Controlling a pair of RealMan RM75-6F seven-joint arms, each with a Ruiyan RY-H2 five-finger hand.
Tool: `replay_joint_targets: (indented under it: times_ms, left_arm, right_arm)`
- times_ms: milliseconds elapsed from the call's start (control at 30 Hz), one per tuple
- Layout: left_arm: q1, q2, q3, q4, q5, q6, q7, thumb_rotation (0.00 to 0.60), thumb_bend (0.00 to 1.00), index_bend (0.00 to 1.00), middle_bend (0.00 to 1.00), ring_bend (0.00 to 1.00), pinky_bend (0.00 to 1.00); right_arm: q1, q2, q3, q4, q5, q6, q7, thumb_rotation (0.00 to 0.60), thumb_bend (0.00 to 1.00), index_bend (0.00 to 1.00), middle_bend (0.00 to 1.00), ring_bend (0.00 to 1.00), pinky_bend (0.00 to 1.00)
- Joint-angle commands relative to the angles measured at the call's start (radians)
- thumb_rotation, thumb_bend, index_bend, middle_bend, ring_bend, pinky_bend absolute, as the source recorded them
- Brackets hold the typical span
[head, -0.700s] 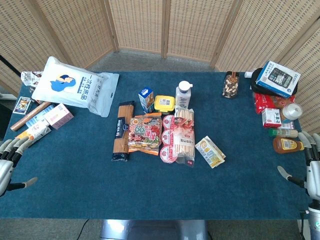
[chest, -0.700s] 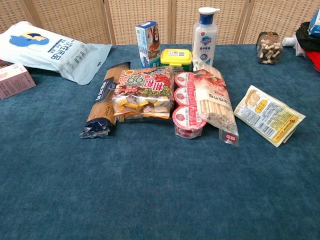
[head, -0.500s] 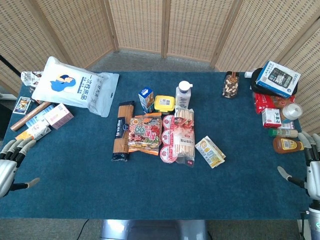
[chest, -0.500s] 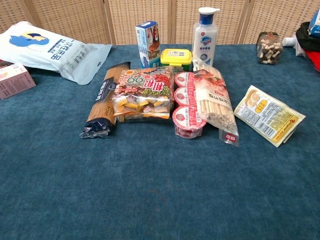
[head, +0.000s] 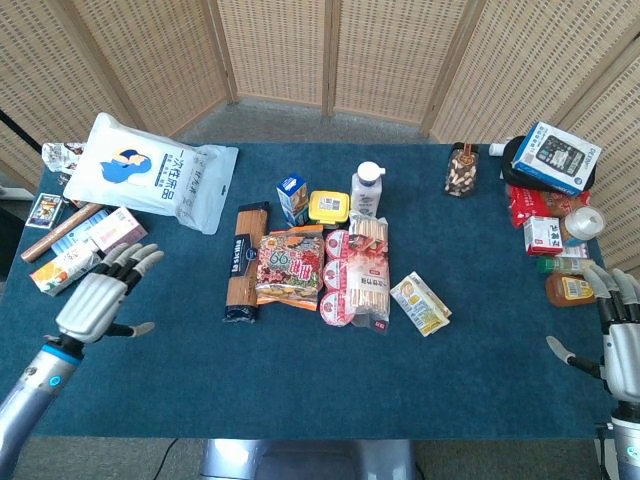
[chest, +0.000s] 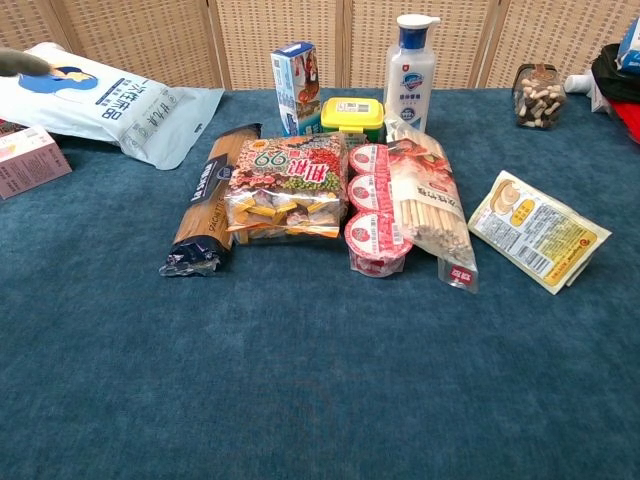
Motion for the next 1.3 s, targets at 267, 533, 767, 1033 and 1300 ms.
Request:
replay_joint_targets:
  times_ms: [267, 533, 767, 1033, 1300]
  left_arm:
    - [-0.246, -0.233, -0.114, 0.039, -0.237, -0.265, 0.292, 0.6, 0.0, 0.0, 0.0, 0.0, 0.0]
    - [-0.36, -0.345, -0.164, 0.098, -0.404, -0.32, 0.435, 0.6, 0.0, 0.0, 0.0, 0.0, 0.0]
    - [-0.448, -0.427, -0.165, 0.18, -0.56, -0.373, 0.531, 0.6, 0.0, 0.0, 0.0, 0.0, 0.0]
    - [-0.531, -0.548, -0.153, 0.32, -0.639, -0.392, 0.57, 0.6, 0.0, 0.0, 0.0, 0.0, 0.0]
    - [-0.566, -0.67, -0.144, 0.458, -0.584, -0.265, 0.604, 0.6, 0.05, 0.77, 0.8, 0.87, 0.97]
  right_arm:
    - [0.002, 0.003, -0.004, 0.0, -0.002, -0.011, 0.002, 0.6, 0.0, 0.0, 0.0, 0.0, 0.0]
    - [0.001, 0.008, 0.001, 0.006, 0.008, -0.016, 0.027, 0.6, 0.0, 0.0, 0.0, 0.0, 0.0]
    - [0.0, 0.01, 0.001, 0.005, 0.007, -0.016, 0.033, 0.6, 0.0, 0.0, 0.0, 0.0, 0.0]
    - [-0.001, 0.015, 0.001, 0.005, 0.004, -0.015, 0.042, 0.6, 0.0, 0.0, 0.0, 0.0, 0.0]
    - [-0.004, 0.025, 0.0, 0.002, -0.002, -0.011, 0.071, 0.6, 0.0, 0.0, 0.0, 0.0, 0.0]
